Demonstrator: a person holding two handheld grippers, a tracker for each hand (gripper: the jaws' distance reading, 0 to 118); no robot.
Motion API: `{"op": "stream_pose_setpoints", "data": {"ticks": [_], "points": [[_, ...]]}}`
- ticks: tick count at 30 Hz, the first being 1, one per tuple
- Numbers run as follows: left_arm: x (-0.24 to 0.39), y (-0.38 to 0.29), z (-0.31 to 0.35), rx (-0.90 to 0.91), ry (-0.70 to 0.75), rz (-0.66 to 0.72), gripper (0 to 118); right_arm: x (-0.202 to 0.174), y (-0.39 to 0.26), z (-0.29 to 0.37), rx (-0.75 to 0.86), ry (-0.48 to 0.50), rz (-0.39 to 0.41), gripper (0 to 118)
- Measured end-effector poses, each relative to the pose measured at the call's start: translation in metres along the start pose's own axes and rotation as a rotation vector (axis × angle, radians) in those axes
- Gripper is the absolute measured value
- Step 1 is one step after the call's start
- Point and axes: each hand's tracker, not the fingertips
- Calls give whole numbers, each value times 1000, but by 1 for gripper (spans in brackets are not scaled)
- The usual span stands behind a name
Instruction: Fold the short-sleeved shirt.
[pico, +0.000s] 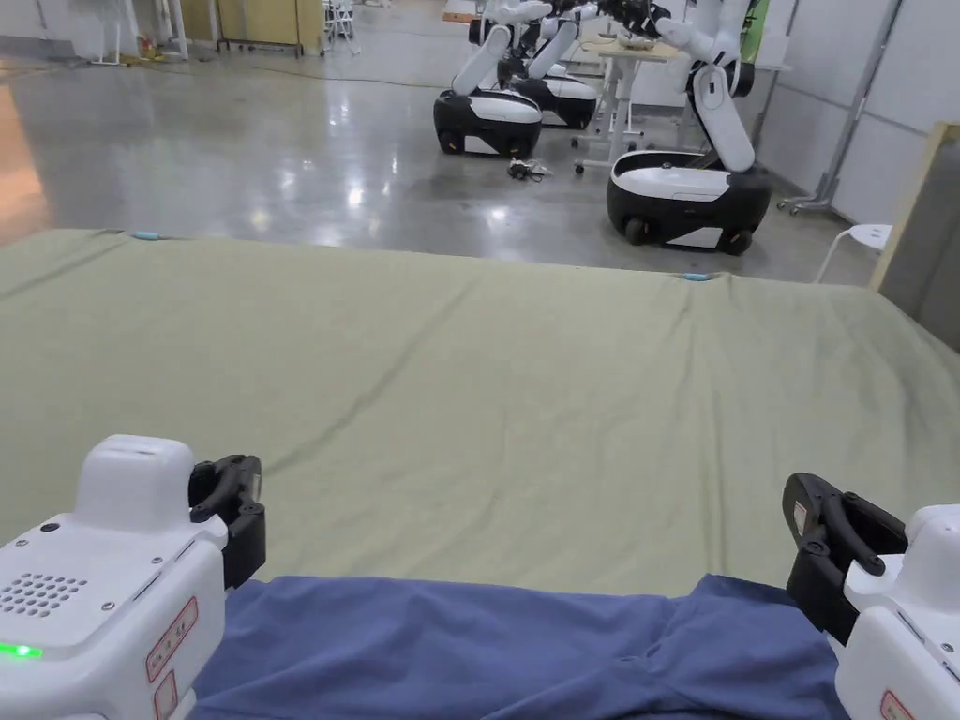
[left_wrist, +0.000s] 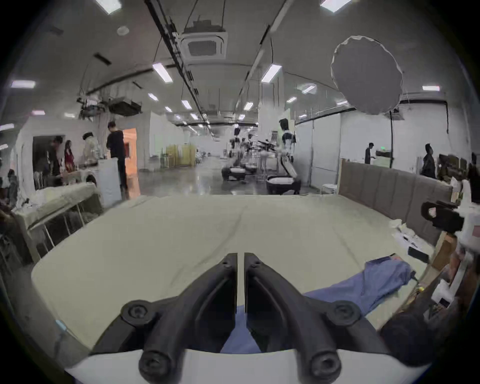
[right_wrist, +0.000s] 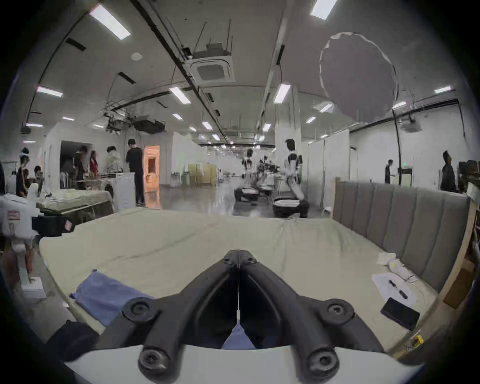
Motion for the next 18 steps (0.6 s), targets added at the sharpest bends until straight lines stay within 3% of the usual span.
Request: {"op": "stream_pose_setpoints", "data": {"ticks": [5,6,8,9,12,18], "points": [[-63,-15,1,-129,-51,144,5,-2,-2,1,-20,11,-1,5],[-80,-23,-3,-188,-103,199,12,-2,-3,1,-29,12,-10,5],[-118,-44,-8,-287,-195,320,102,-2,-6,0,-60,27,-32,5],[-130,-57,-13,-347,-198,310,118,-3,-8,-2,-76,30,-43,5],[-161,-90,-28,-452,-219,409,117,-10,-13,-7,-100,39,-54,5],[-198,-162,-86,-582,-498,796,118,-26,-15,-18,-140,56,-71,5]]}}
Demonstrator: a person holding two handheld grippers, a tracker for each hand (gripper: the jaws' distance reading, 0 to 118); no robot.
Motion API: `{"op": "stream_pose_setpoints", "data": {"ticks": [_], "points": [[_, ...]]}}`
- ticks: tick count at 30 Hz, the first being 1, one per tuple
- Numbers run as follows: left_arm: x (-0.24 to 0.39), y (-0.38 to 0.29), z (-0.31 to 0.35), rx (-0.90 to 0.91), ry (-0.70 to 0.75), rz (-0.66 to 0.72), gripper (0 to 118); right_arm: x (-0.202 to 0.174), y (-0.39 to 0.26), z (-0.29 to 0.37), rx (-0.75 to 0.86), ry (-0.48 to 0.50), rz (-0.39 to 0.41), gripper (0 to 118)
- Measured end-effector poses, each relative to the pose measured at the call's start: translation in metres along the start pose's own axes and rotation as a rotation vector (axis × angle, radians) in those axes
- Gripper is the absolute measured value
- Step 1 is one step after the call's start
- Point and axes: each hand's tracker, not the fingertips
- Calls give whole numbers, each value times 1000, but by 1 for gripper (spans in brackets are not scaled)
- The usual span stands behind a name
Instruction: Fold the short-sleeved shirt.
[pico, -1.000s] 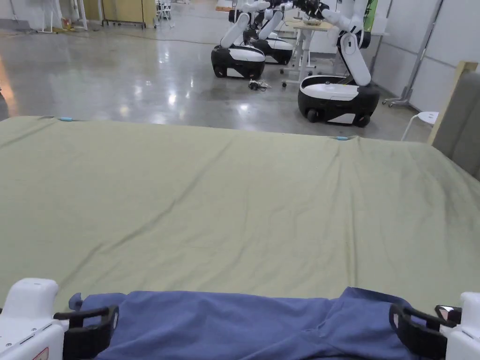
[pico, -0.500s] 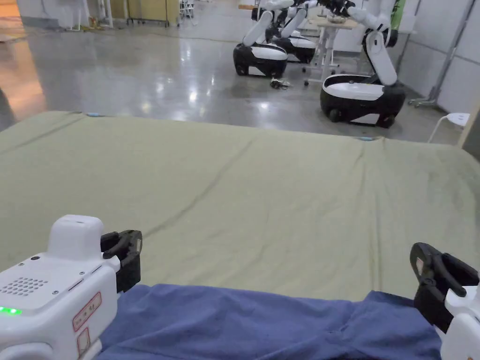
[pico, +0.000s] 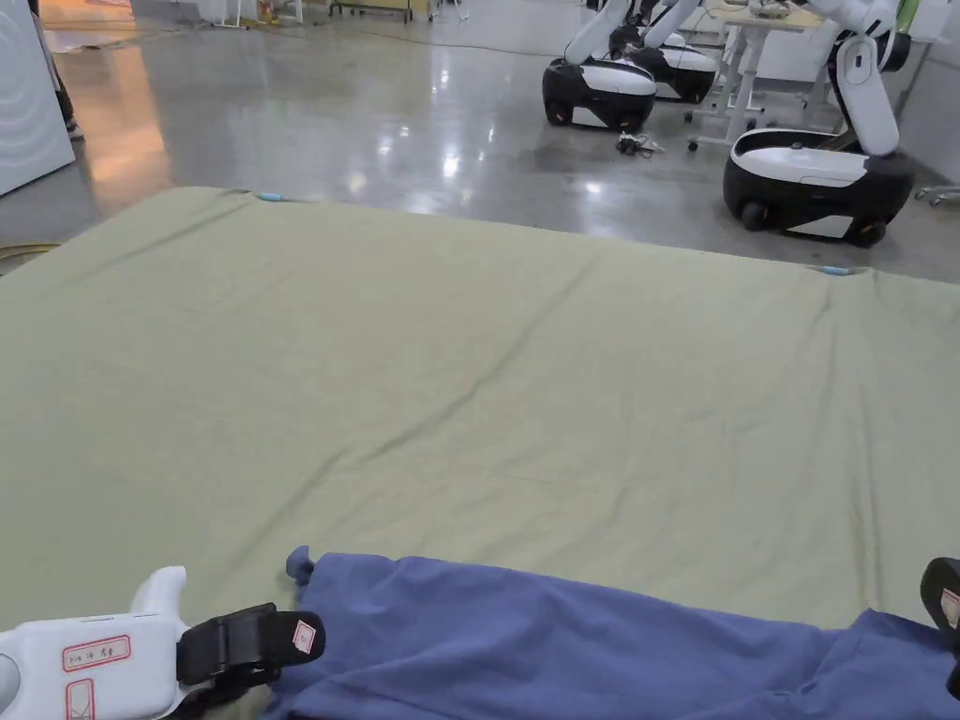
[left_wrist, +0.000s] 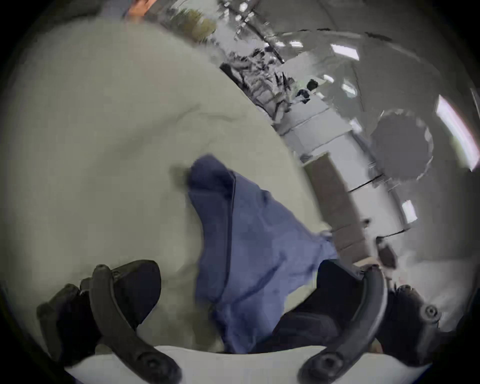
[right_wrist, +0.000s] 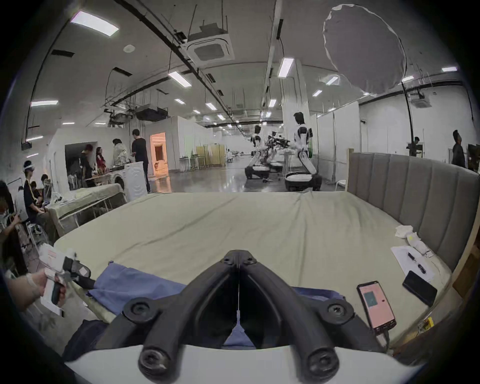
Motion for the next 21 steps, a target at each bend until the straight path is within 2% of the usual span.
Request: {"op": "stream_pose_setpoints", "data": {"ticks": [2,3,4,5,6,7,8,9,10,11,12,14,16,18,19,21], "points": [[-13,10,-13,80,-268,98,118,-4,1,-4,-8,-1,-3,5],[-16,17,-23,72,-343,176,115,-6,1,-6,-13,0,-2,5],[-20,21,-35,73,-404,235,105,-7,2,-8,-19,-2,0,5],[-14,19,-43,55,-384,240,105,-9,2,-10,-23,-4,1,5],[-5,20,-51,52,-347,218,97,-10,3,-11,-27,-6,0,5],[0,21,-61,9,-254,187,55,-10,3,-13,-31,-9,-1,5],[10,19,-73,-34,-142,162,6,-11,4,-13,-31,-13,-2,5],[-9,23,-78,-83,47,98,6,-11,5,-14,-32,-14,-4,5],[-7,25,-68,-53,-20,61,6,-11,6,-15,-33,-17,-7,5],[-1,31,-58,-32,-71,141,6,-10,7,-14,-34,-19,-12,5],[5,34,-47,-13,-3,190,6,-10,8,-14,-36,-17,-16,5],[12,46,-18,55,83,98,6,-11,9,-13,-30,-13,-24,5],[23,56,10,106,148,85,6,-12,11,-10,-19,-3,-32,5],[43,63,29,107,328,-27,6,-13,11,-7,-4,11,-44,5],[50,65,35,105,359,-30,6,-13,11,-6,1,21,-48,5],[71,63,37,97,318,-15,6,-15,11,-4,14,36,-52,5]]}}
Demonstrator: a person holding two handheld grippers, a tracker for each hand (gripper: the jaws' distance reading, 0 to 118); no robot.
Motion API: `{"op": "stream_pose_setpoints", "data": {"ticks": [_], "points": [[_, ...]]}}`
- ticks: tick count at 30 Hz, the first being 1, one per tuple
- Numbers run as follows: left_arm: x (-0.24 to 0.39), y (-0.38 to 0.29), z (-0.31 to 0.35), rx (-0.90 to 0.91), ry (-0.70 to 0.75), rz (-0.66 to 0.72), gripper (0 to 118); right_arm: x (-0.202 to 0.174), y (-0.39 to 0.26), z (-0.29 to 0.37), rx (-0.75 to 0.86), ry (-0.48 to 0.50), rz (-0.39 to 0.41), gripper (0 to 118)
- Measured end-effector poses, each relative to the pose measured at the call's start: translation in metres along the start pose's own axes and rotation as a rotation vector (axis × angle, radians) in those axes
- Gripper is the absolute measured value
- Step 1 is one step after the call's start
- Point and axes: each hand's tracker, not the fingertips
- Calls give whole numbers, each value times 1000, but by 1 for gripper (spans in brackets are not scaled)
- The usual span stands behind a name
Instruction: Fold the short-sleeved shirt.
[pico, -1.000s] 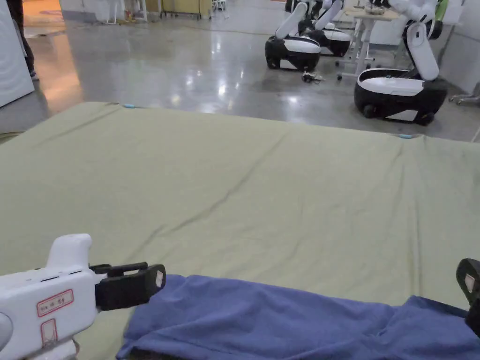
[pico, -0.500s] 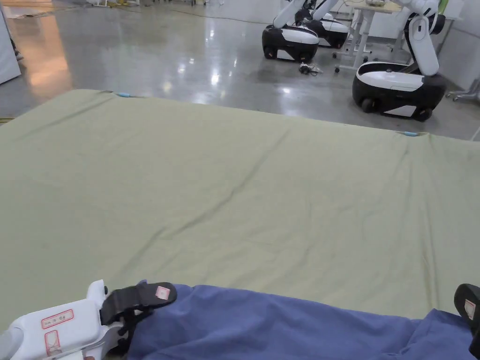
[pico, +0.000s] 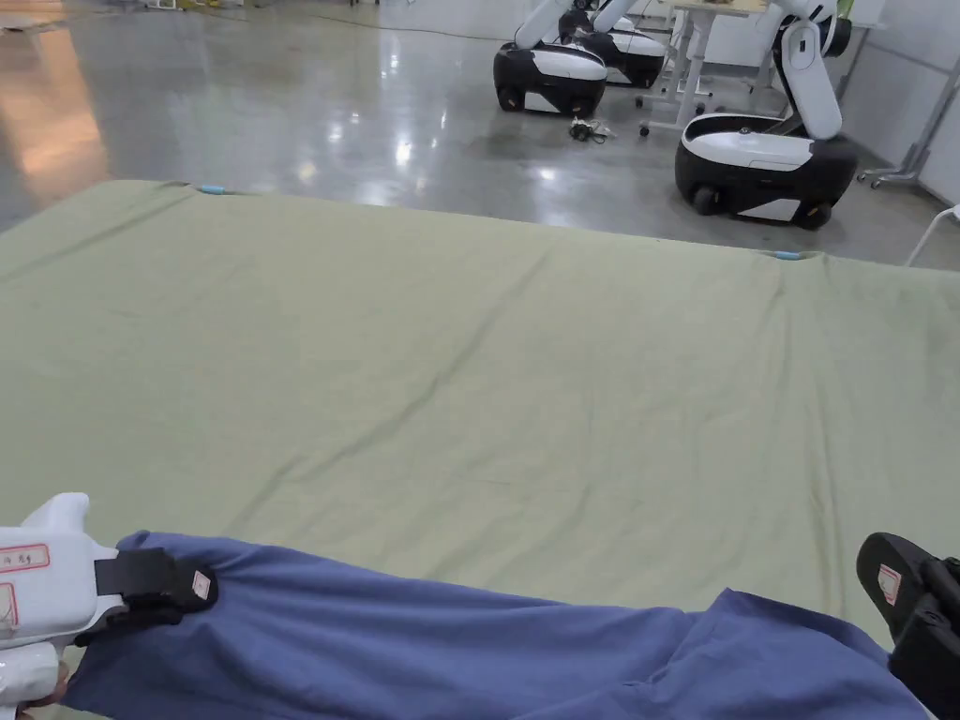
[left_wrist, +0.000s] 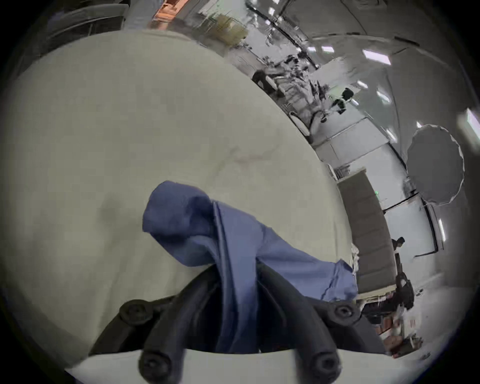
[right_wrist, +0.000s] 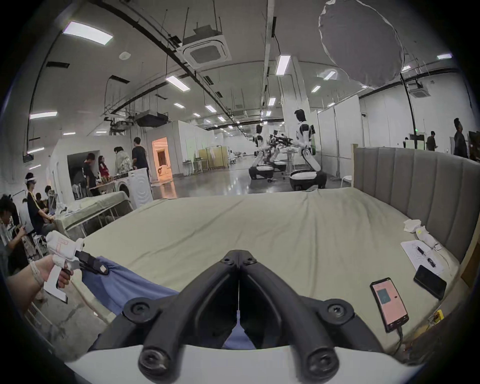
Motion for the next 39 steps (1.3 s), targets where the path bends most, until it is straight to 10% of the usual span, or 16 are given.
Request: {"op": "stream_pose_setpoints", "data": {"ticks": [11,20,21,24,27,30,33,34,39], "points": [[207,-62,-84,-171,-7,-467,5,19,-4,16,50,48,-35,5],[205,-110,-209,-283,148,-431,7,50,-7,25,37,17,-59,5],[205,-112,-203,-269,131,-454,12,54,-9,26,36,13,-64,5],[212,-115,-164,-179,58,-457,105,61,-10,27,26,7,-73,5],[211,-119,-106,57,-17,-525,102,63,-13,25,15,-2,-79,5],[198,-120,-78,256,209,-584,99,63,-15,23,-3,-2,-84,5],[171,-117,-87,277,316,-535,15,61,-16,22,-11,-3,-78,5],[162,-116,-96,235,291,-479,4,59,-16,21,-15,-2,-79,5],[174,-146,-140,139,174,-564,4,54,-16,16,-34,-4,-63,5]]}}
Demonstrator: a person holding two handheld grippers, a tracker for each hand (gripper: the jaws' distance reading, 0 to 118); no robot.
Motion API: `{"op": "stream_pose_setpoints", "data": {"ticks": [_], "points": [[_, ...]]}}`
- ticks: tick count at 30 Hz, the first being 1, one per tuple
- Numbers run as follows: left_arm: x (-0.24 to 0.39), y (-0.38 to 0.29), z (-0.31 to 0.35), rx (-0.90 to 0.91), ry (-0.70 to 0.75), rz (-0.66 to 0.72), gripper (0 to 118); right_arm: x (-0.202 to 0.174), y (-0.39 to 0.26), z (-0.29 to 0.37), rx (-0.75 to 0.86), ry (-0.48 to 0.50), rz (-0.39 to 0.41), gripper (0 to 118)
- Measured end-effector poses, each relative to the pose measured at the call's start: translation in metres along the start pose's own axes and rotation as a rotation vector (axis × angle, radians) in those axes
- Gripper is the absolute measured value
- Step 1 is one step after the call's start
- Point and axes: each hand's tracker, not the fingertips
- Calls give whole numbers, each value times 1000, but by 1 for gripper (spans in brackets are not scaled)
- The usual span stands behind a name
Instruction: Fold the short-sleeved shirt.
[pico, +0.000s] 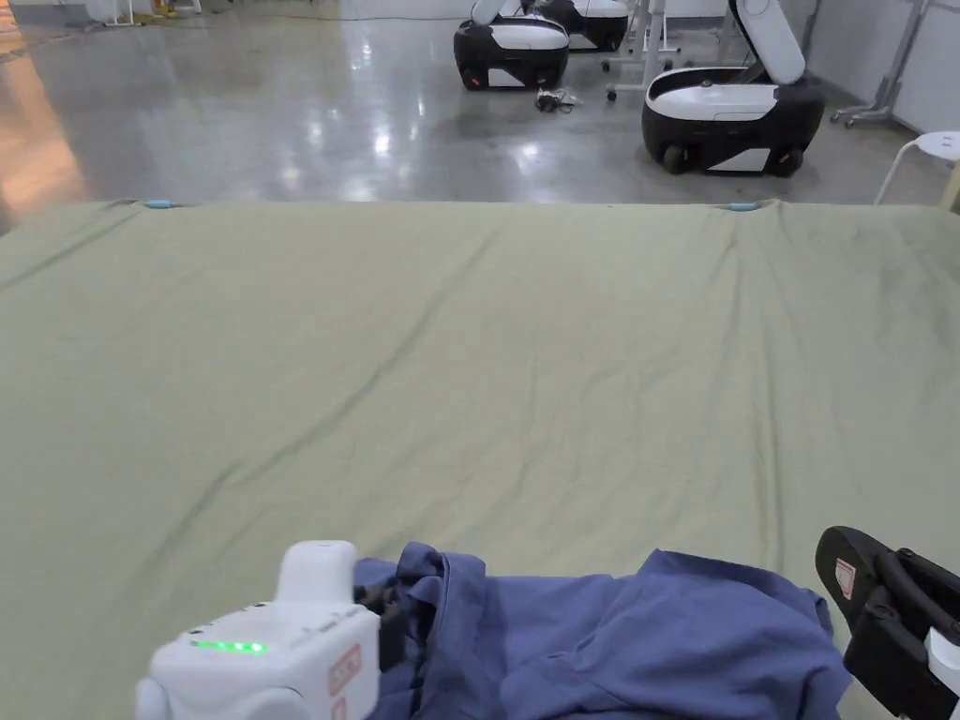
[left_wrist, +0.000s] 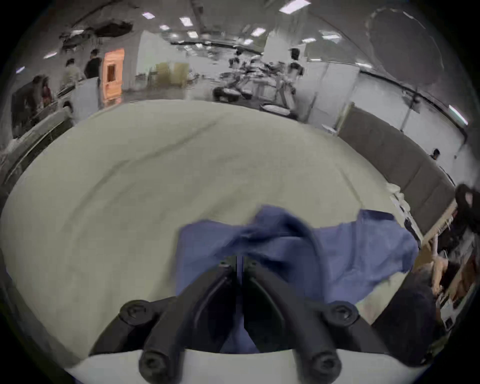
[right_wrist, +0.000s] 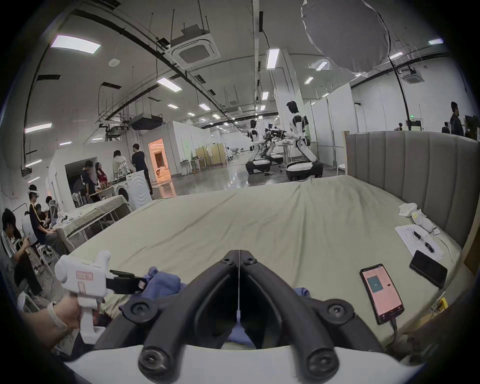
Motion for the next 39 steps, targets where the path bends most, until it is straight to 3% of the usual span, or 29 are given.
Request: {"op": "stream_pose_setpoints", "data": {"ticks": [2,5,8,11,17,18,19,20,21,23,28,31,32,33,34,35,36,37,39], "points": [[29,-4,-9,35,-87,-45,4,-1,0,0,-3,-6,-1,5],[66,-13,-36,-127,-120,-122,4,-3,-1,-2,-15,-5,-7,5],[92,-11,-26,-50,-191,-145,4,-8,-4,-1,-23,-3,10,5],[87,-11,-20,-51,-172,-144,4,-10,-8,-2,-41,11,14,5],[-1,11,39,19,-246,96,3,-13,-10,3,-49,15,41,5],[-21,15,47,25,-278,154,9,-13,-11,3,-50,20,36,5],[-41,18,50,29,-328,213,45,-13,-12,3,-52,24,33,5],[-62,21,50,-4,-368,263,93,-13,-13,2,-53,24,32,5],[-81,25,43,-63,-394,304,118,-15,-15,0,-54,25,29,5],[-119,20,33,-46,-414,366,118,-17,-17,-3,-62,32,16,5],[-167,-15,-30,-298,-573,629,118,-32,-19,-5,-67,48,28,5],[-139,-18,-42,-163,-715,649,116,-39,-17,-7,-68,47,29,5],[-139,-20,-54,-164,-757,697,103,-40,-17,-9,-68,43,32,5],[-138,-25,-65,-157,-831,791,65,-42,-17,-10,-68,36,37,5],[-131,-26,-73,-173,-857,840,5,-43,-16,-12,-71,32,42,5],[-123,-30,-82,-226,-790,856,5,-44,-15,-13,-79,30,45,5],[-112,-37,-90,-303,-606,793,6,-45,-15,-13,-82,28,47,5],[-113,-41,-85,-297,-549,775,6,-46,-14,-12,-83,28,51,5],[-119,-27,-68,-222,-637,796,6,-47,-12,-9,-81,26,67,5]]}}
